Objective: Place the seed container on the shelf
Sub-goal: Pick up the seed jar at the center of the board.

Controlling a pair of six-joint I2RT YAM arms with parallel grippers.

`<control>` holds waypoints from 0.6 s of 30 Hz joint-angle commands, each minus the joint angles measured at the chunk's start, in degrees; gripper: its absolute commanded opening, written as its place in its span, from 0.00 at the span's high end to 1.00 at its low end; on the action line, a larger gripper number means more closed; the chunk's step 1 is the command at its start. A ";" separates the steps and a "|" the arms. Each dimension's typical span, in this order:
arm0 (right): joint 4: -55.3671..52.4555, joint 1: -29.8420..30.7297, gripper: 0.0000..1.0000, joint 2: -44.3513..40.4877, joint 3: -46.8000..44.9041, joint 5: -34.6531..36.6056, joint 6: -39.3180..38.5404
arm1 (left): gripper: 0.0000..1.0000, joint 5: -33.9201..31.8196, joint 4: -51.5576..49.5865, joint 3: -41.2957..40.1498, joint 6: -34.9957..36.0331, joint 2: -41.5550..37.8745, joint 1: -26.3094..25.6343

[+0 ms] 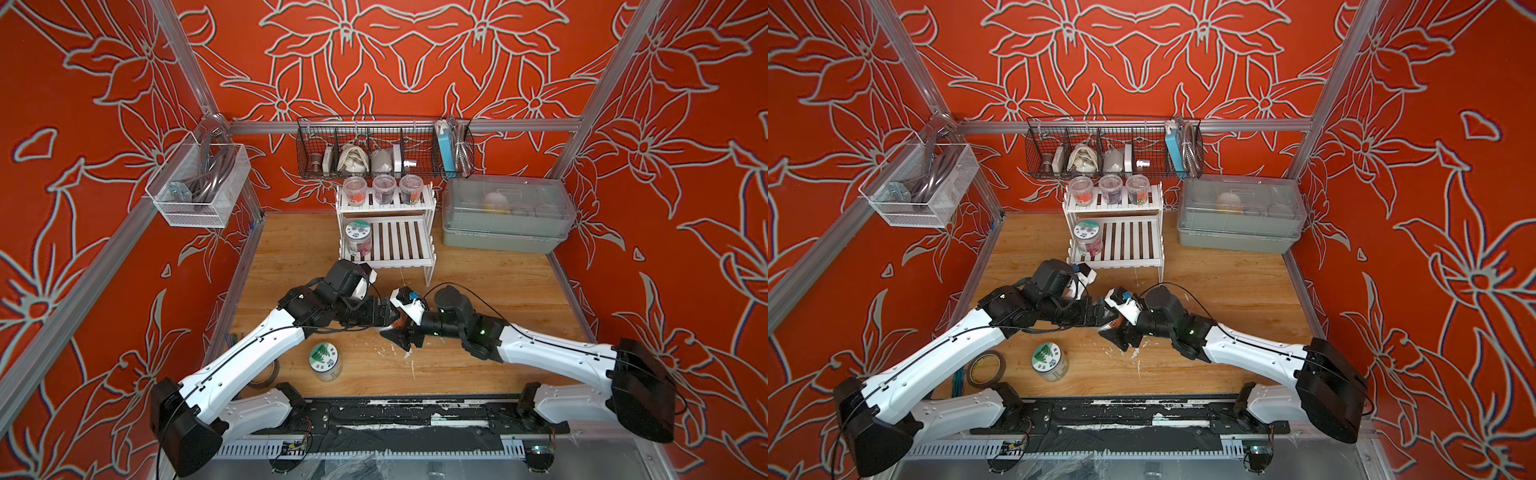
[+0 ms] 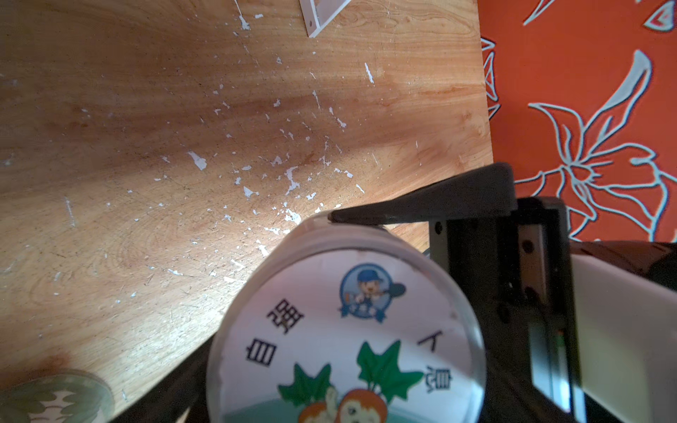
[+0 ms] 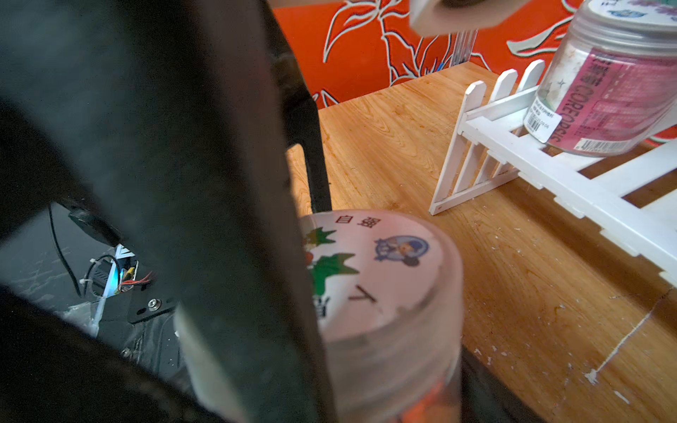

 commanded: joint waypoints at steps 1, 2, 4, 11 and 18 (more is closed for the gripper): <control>1.27 0.29 0.36 -1.11 -0.45 -0.23 -1.25 | 0.04 1.42 2.63 1.22 1.56 -1.82 0.22; 1.55 0.29 0.37 -1.45 -0.80 -0.36 -1.43 | 0.04 1.41 2.59 1.27 1.59 -2.11 0.49; 1.72 0.31 0.37 -1.88 -1.22 -0.23 -1.63 | 0.03 1.12 2.35 1.34 1.56 -2.65 1.05; 1.87 0.29 0.37 -3.07 -2.06 -0.04 -1.71 | 0.01 -1.27 1.74 0.35 0.81 -6.60 5.26; 3.51 0.29 0.37 -3.86 -1.57 6.64 -0.87 | 0.01 -4.72 -1.98 -0.68 1.97 -14.62 11.01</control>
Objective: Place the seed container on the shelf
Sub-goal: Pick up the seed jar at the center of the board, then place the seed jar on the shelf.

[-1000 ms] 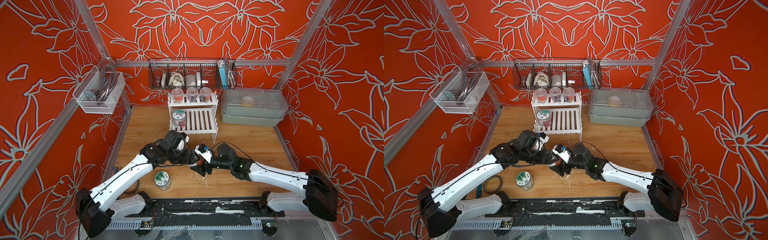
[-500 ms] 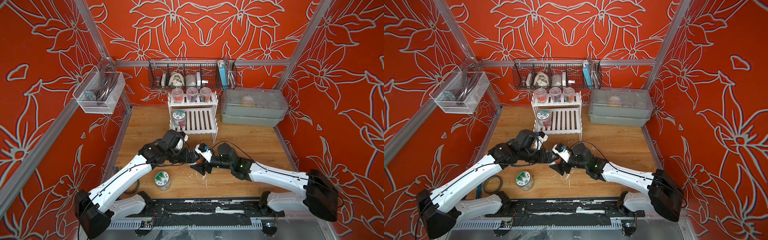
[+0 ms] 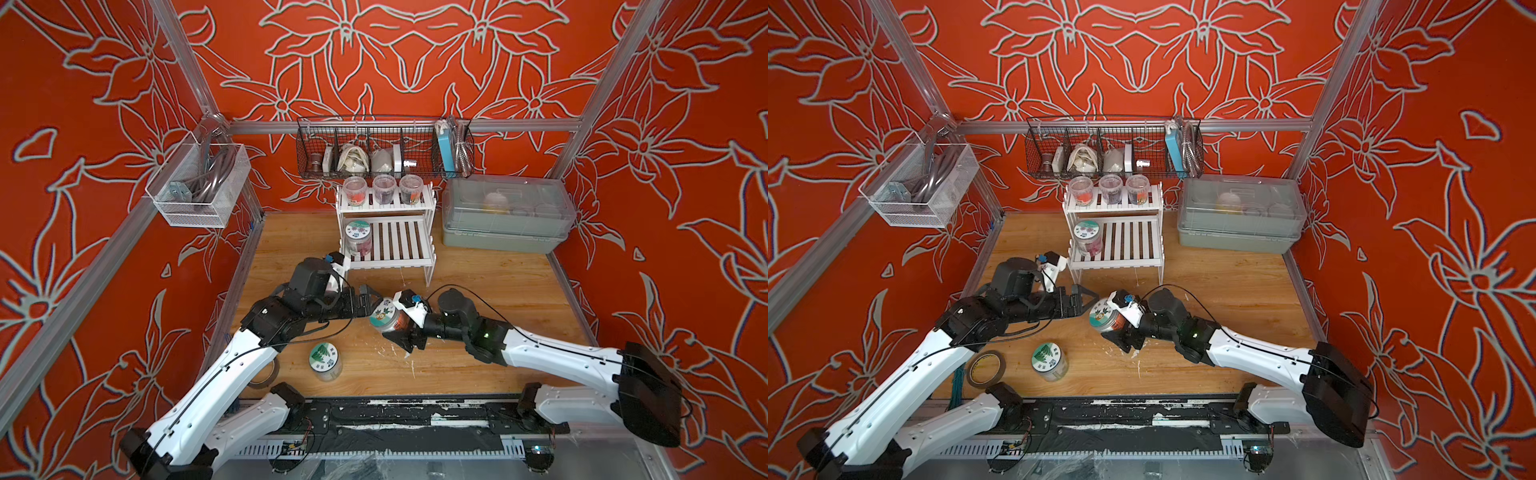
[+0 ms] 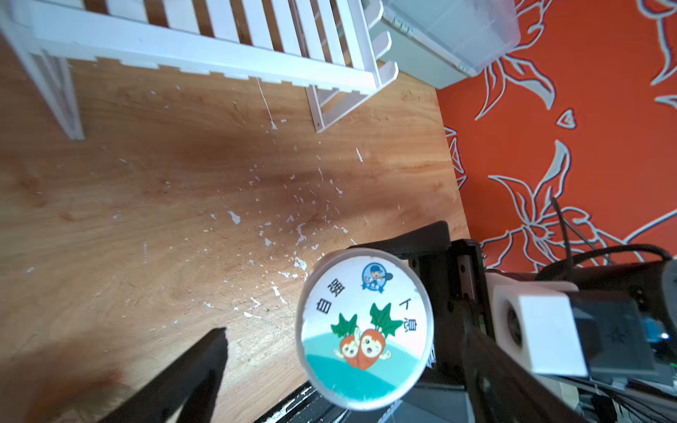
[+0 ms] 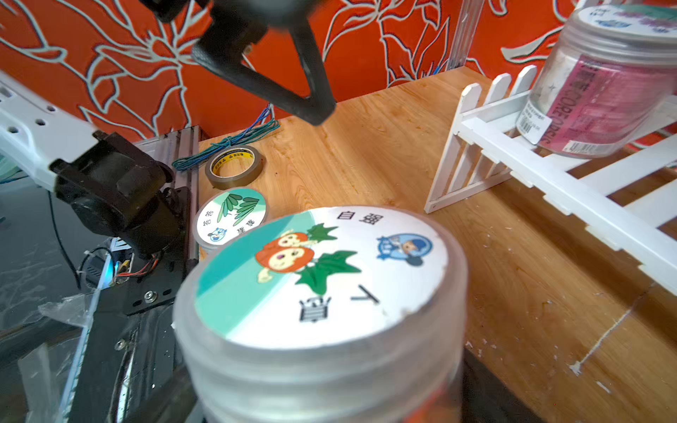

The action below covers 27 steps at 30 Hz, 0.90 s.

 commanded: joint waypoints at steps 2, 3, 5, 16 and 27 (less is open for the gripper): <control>4.20 0.12 0.36 -1.34 0.83 8.32 0.00 | 0.01 -2.86 -3.10 -0.88 1.59 -4.34 3.67; 4.88 0.10 0.36 -1.33 0.93 9.72 -0.27 | 0.01 -3.50 -3.61 -0.96 1.76 -5.28 4.13; 7.75 -0.12 0.35 -1.03 0.96 12.65 -0.90 | 0.01 -5.34 -4.34 -1.28 2.00 -7.61 4.95; 21.70 -6.86 0.35 8.37 5.69 14.58 1.36 | 0.01 -8.80 -4.89 -2.77 2.49 -14.03 5.29; 34.78 -12.97 0.34 19.71 12.51 11.75 2.57 | 0.01 -9.36 -5.19 -2.16 3.90 -14.26 5.34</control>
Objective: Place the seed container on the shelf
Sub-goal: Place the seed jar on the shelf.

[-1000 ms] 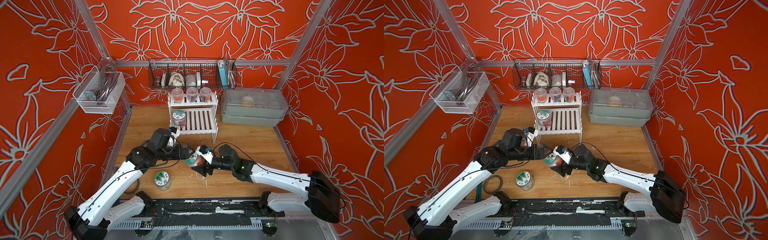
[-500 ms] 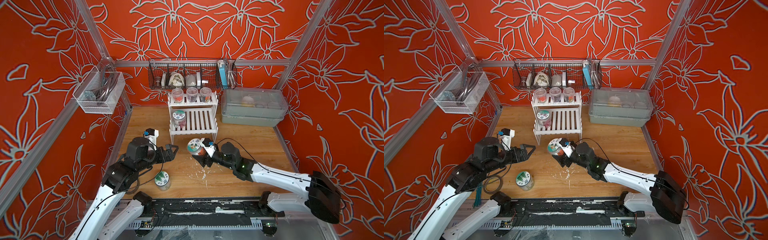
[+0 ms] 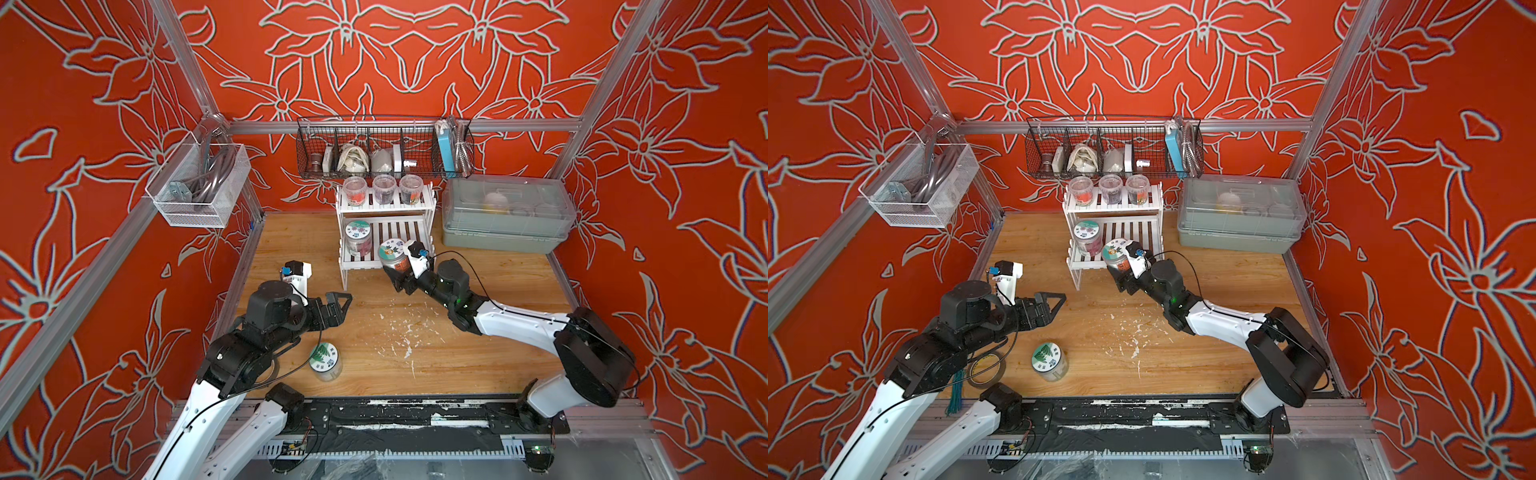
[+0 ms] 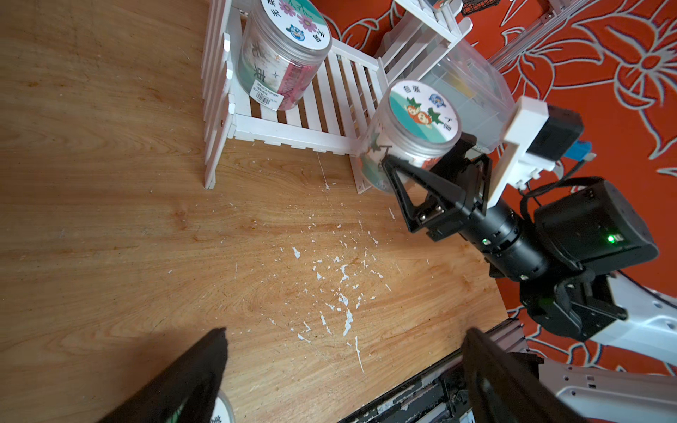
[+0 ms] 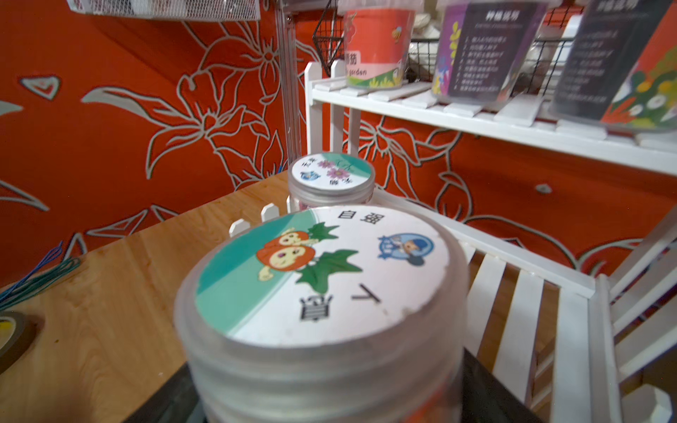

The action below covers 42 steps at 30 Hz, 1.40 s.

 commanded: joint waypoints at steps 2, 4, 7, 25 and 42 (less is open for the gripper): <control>9.96 -1.97 0.34 2.46 3.23 -1.18 2.18 | 0.01 -1.02 -0.52 0.31 1.43 -0.69 0.31; 12.15 -2.53 0.34 3.86 3.41 -0.87 2.66 | 0.01 -1.13 -0.43 0.23 1.45 -0.96 0.31; 14.91 -2.99 0.34 5.89 3.65 -0.80 3.55 | 0.01 -1.29 -0.34 0.05 1.56 -1.32 0.31; 25.80 -3.83 0.34 17.65 6.37 -1.50 5.44 | 0.01 -0.65 -0.41 -0.71 1.97 -1.53 0.34; 28.59 -4.57 0.33 25.41 11.53 0.79 6.04 | 0.01 -1.30 -0.56 -2.08 1.75 -3.70 0.31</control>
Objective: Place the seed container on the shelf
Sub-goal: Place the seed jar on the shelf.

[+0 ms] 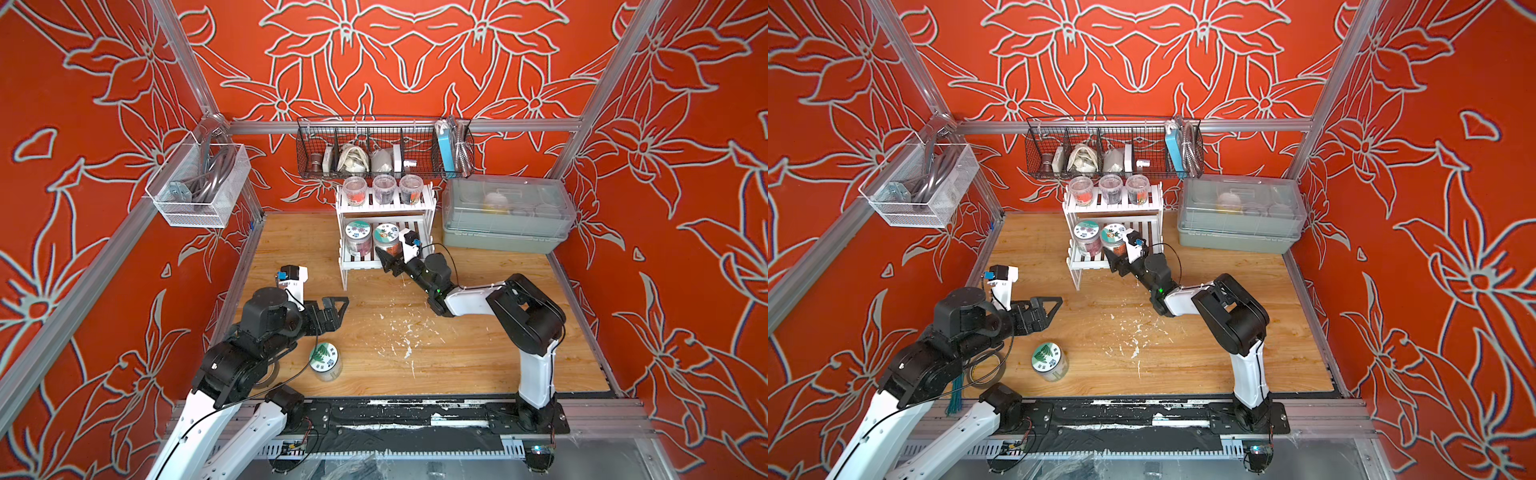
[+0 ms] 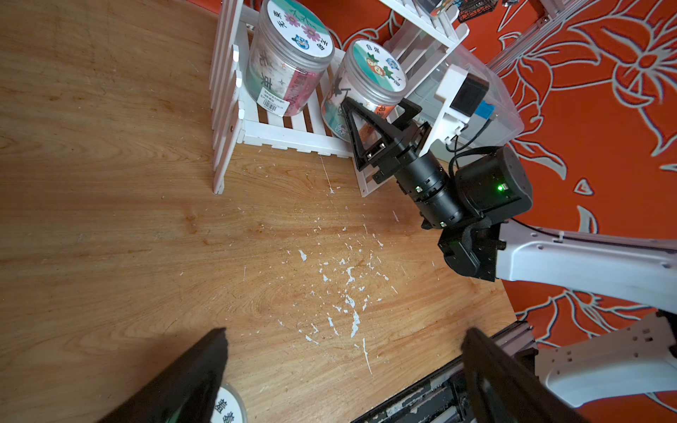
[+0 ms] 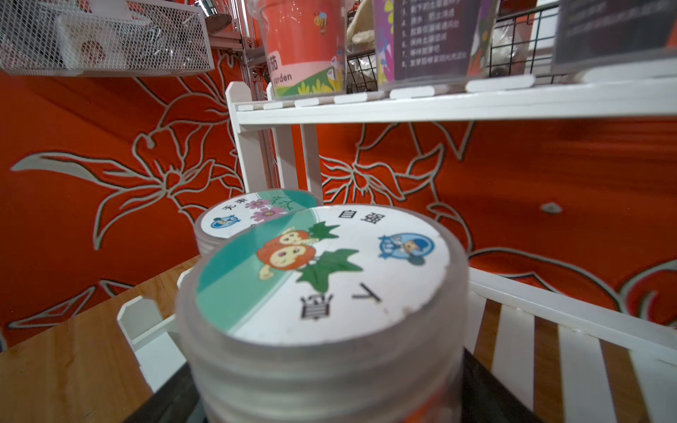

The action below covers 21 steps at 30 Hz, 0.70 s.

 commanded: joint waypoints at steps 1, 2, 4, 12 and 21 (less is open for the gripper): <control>5.07 -0.24 0.33 1.54 2.40 1.62 0.51 | 0.01 -0.40 -0.27 -0.78 0.86 -0.66 0.31; 5.13 -0.32 0.33 1.84 2.63 1.57 0.53 | 0.01 -0.54 -0.28 -0.74 0.89 -0.74 0.31; 4.88 -0.41 0.33 2.28 3.20 1.53 0.50 | 0.01 -0.72 -0.38 -0.65 1.08 -0.75 0.31; 4.55 -1.06 0.32 3.99 4.66 2.30 0.09 | 0.01 -0.93 -0.20 -0.54 1.29 -0.58 0.31; 3.82 -1.82 0.30 5.96 6.38 2.11 1.25 | 0.01 -1.42 -0.56 -0.08 1.68 -0.66 0.26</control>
